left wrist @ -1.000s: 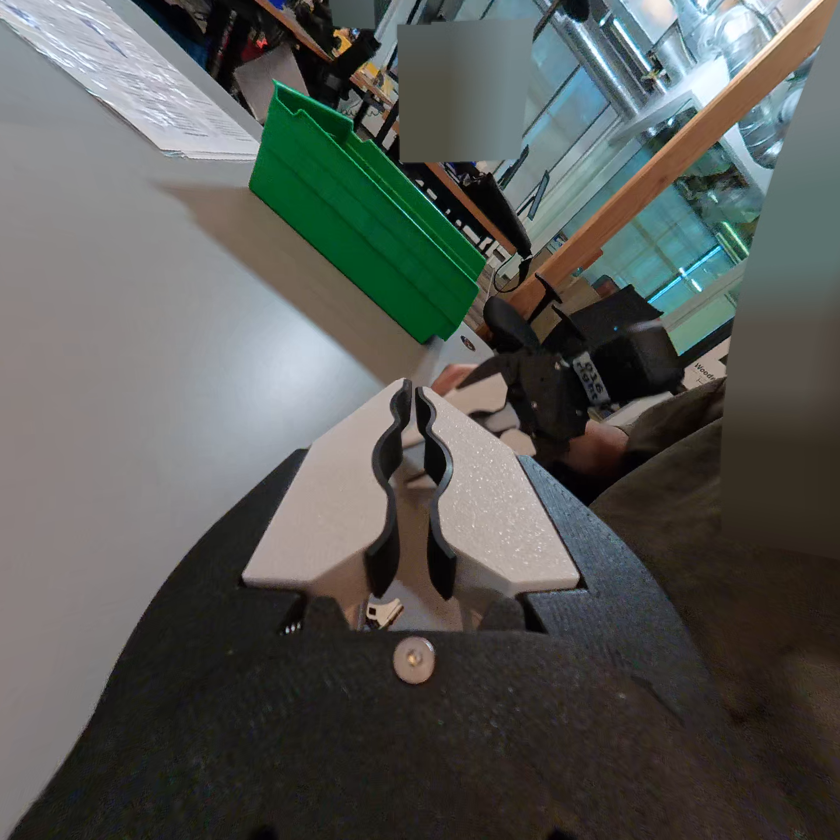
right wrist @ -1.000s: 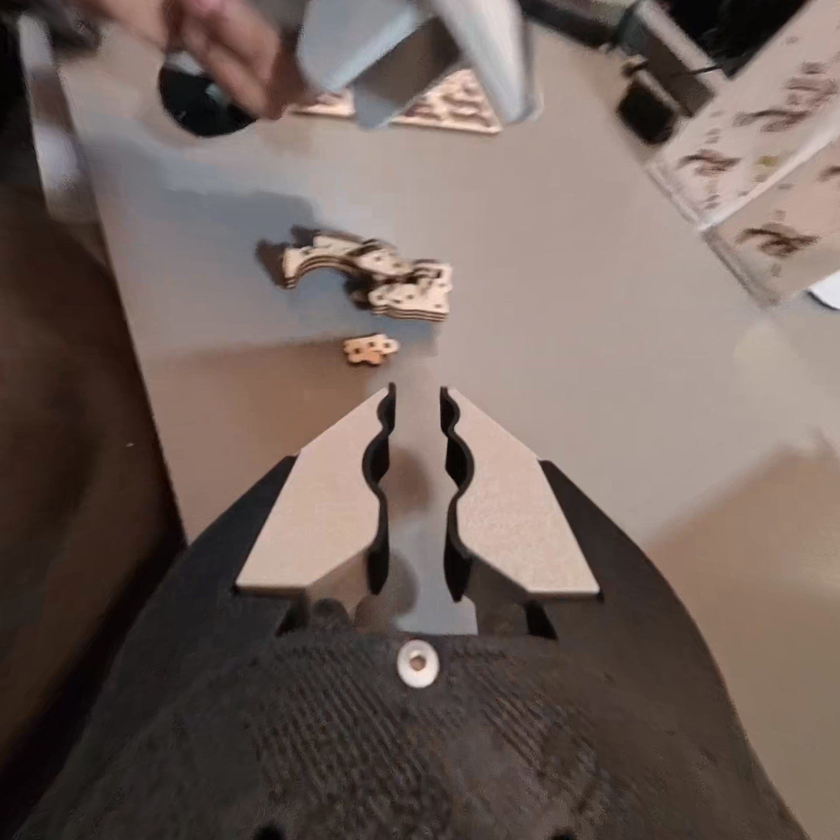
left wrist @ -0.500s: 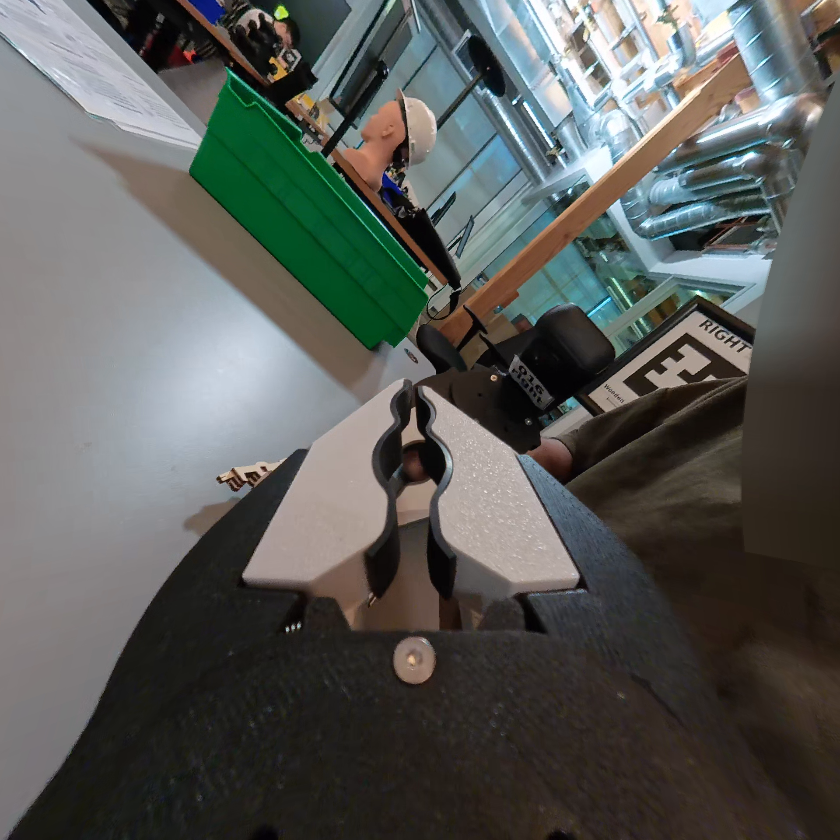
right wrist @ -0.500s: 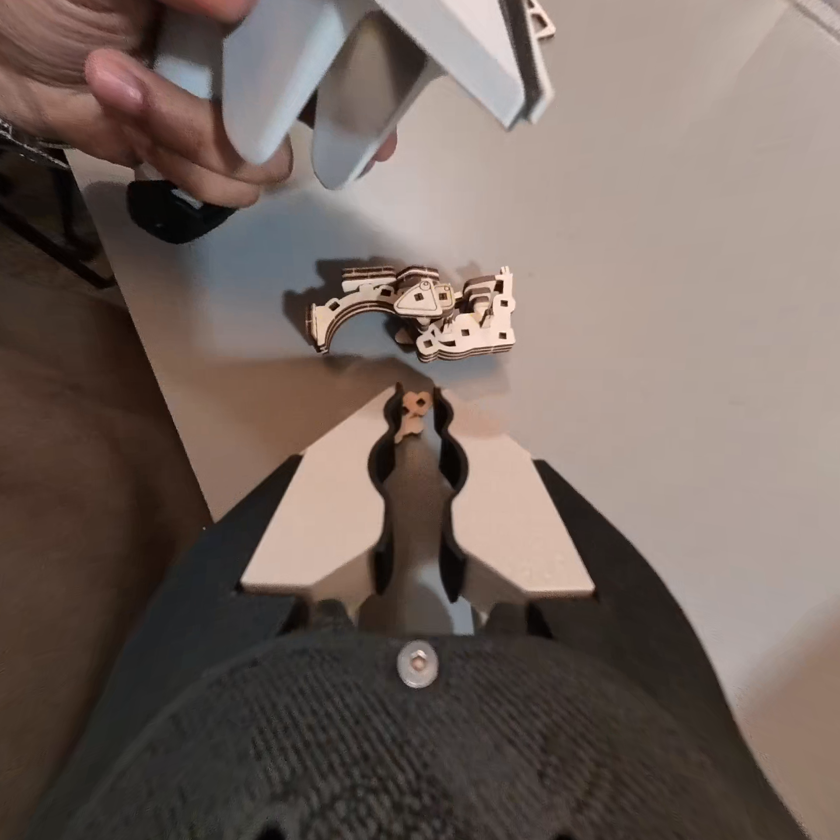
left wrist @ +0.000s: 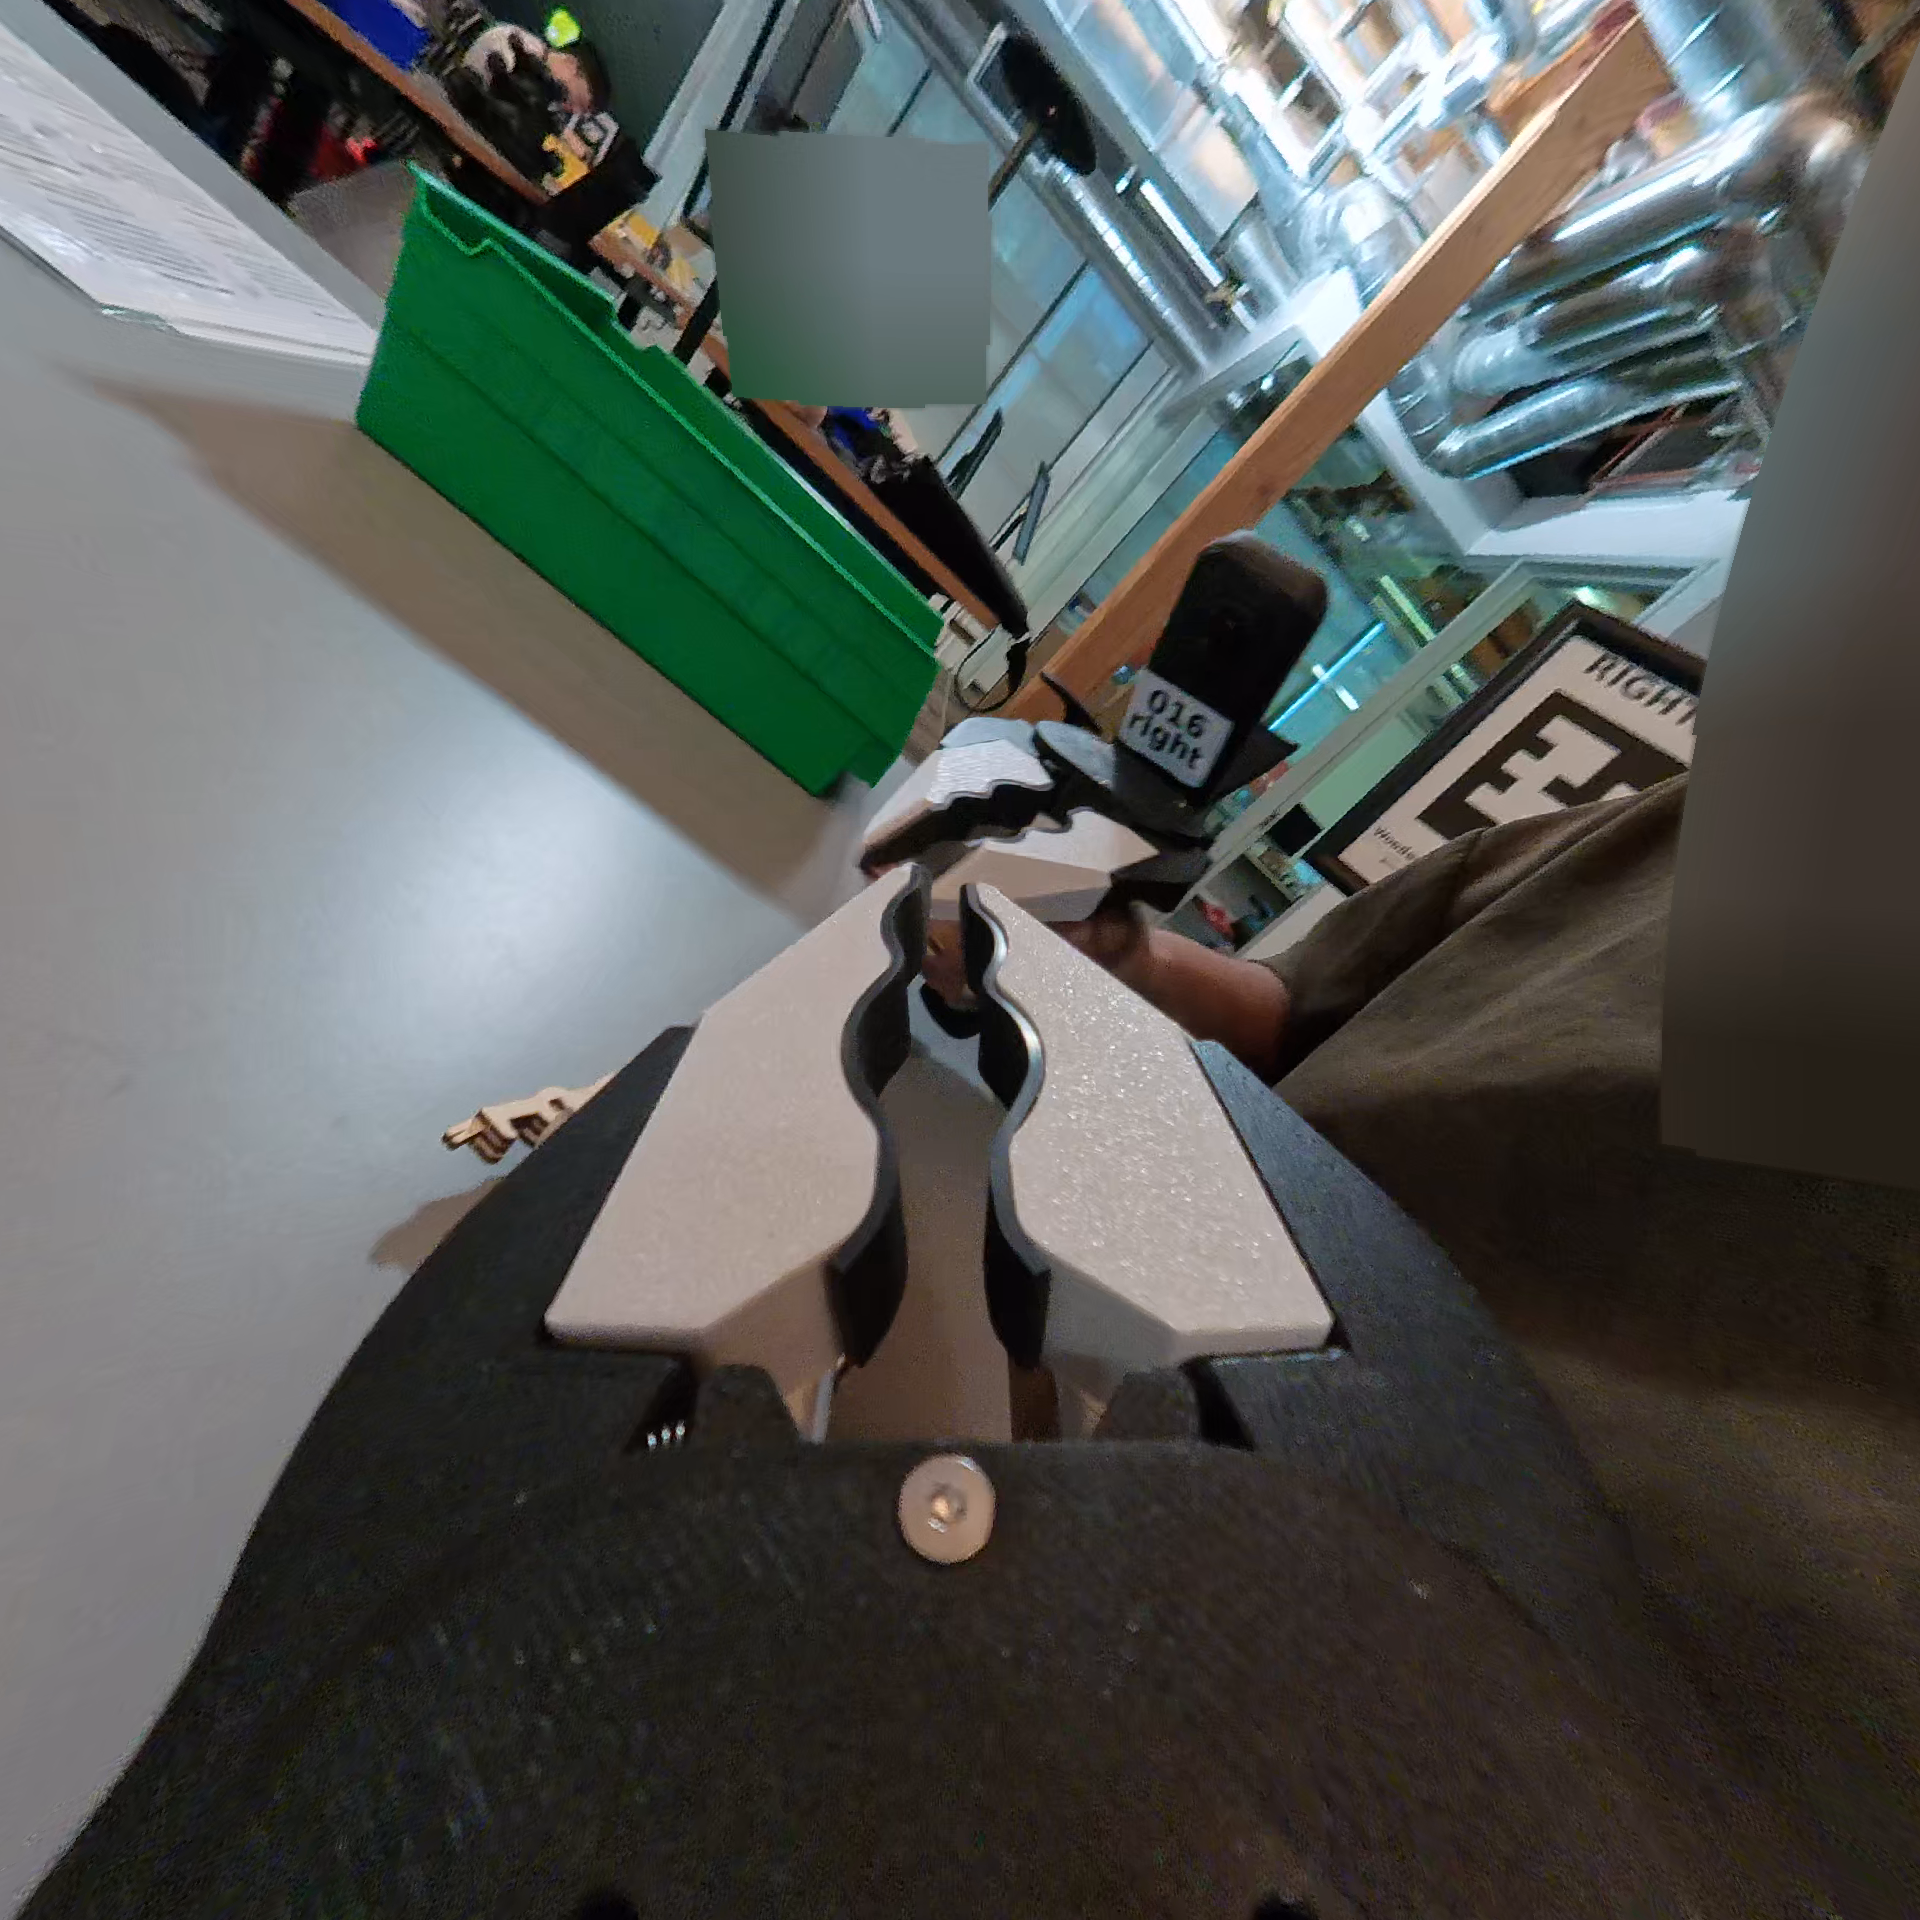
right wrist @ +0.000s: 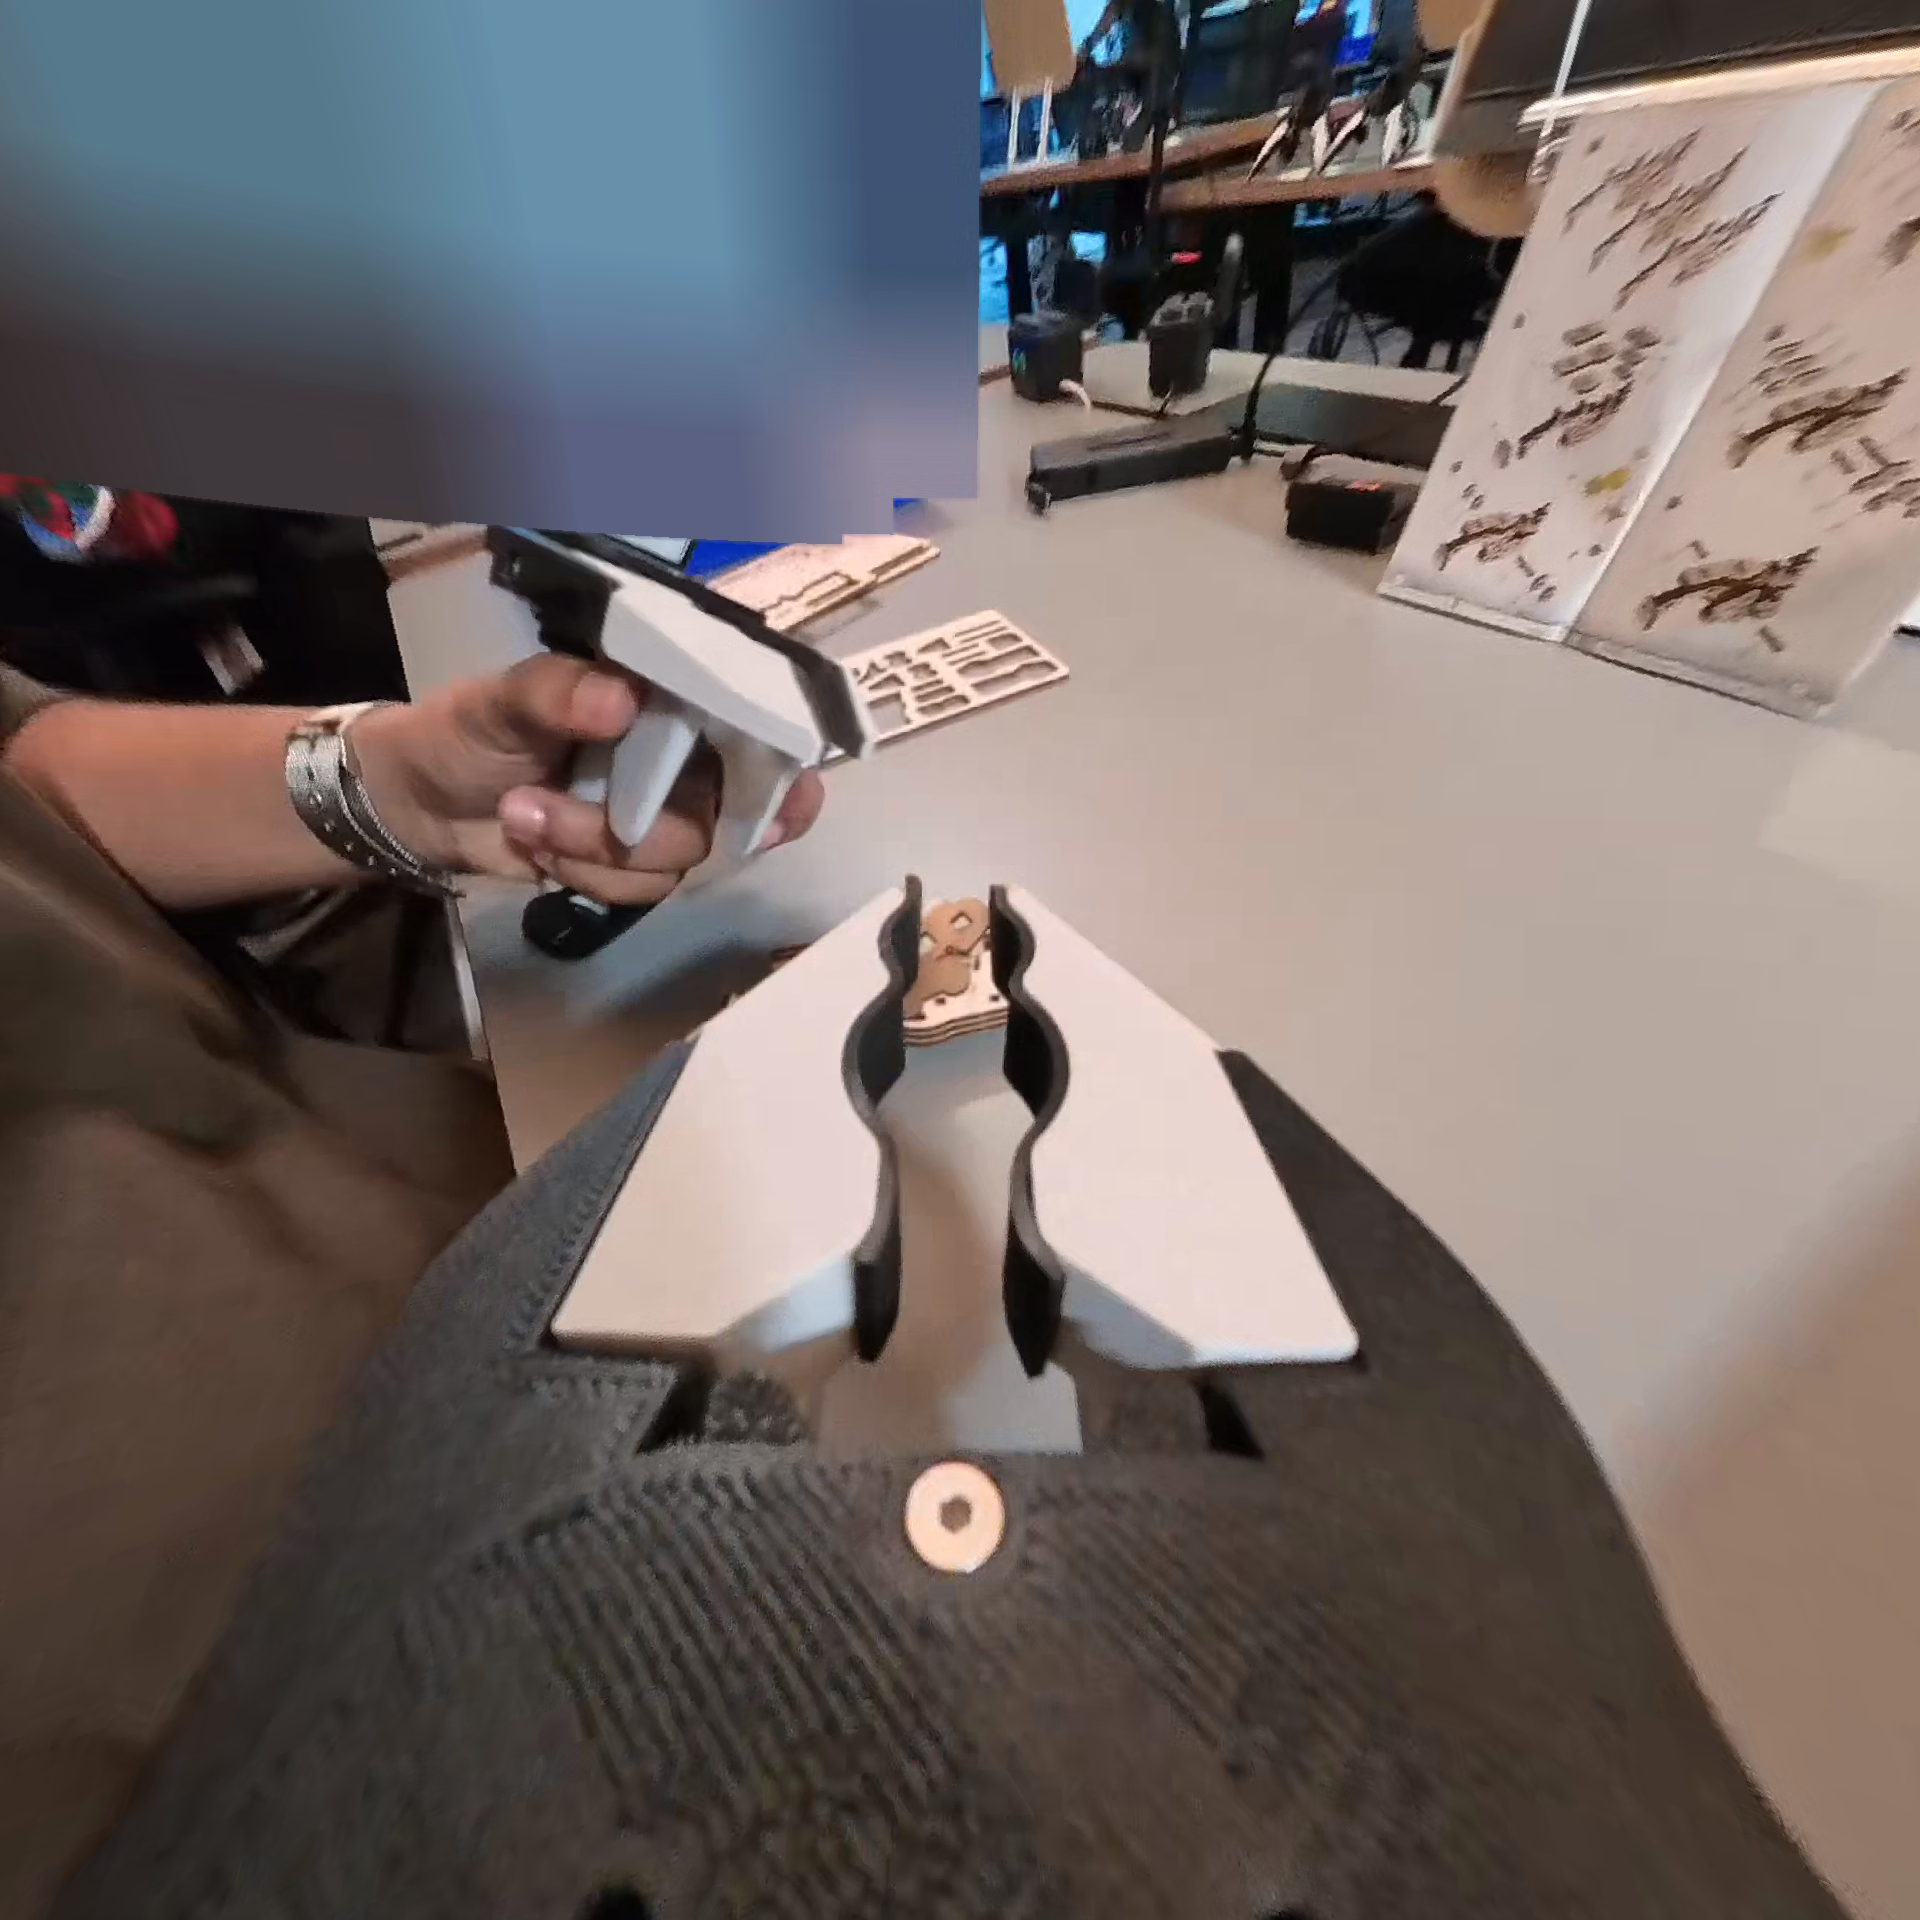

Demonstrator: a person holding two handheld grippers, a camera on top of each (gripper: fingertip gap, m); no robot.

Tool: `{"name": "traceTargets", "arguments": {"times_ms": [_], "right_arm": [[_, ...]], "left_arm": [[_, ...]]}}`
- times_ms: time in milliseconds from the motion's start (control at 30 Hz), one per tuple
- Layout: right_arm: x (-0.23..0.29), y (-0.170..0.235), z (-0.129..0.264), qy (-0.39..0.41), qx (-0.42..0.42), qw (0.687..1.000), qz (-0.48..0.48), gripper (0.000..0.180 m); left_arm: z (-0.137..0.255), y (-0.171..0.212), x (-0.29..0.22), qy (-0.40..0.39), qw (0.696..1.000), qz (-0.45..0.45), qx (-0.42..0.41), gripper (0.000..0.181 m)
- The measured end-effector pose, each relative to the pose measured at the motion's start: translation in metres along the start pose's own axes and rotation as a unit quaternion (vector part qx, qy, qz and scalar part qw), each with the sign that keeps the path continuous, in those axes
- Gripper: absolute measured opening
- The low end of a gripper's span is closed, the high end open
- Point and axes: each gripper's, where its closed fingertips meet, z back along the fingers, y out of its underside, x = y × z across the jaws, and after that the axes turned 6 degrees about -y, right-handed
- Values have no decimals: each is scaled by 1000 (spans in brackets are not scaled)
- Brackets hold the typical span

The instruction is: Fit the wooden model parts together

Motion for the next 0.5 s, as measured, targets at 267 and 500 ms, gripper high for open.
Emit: {"name": "traceTargets", "arguments": {"times_ms": [267, 500], "right_arm": [[-1, -5, 1, -23, -31, 998, -49, 12], [5, -6, -7, -38, -33, 998, -48, 11]], "left_arm": [[-1, -2, -4, 14, 1000, -2, -9, 3], [-4, -1, -5, 28, 999, 14, -8, 4]]}}
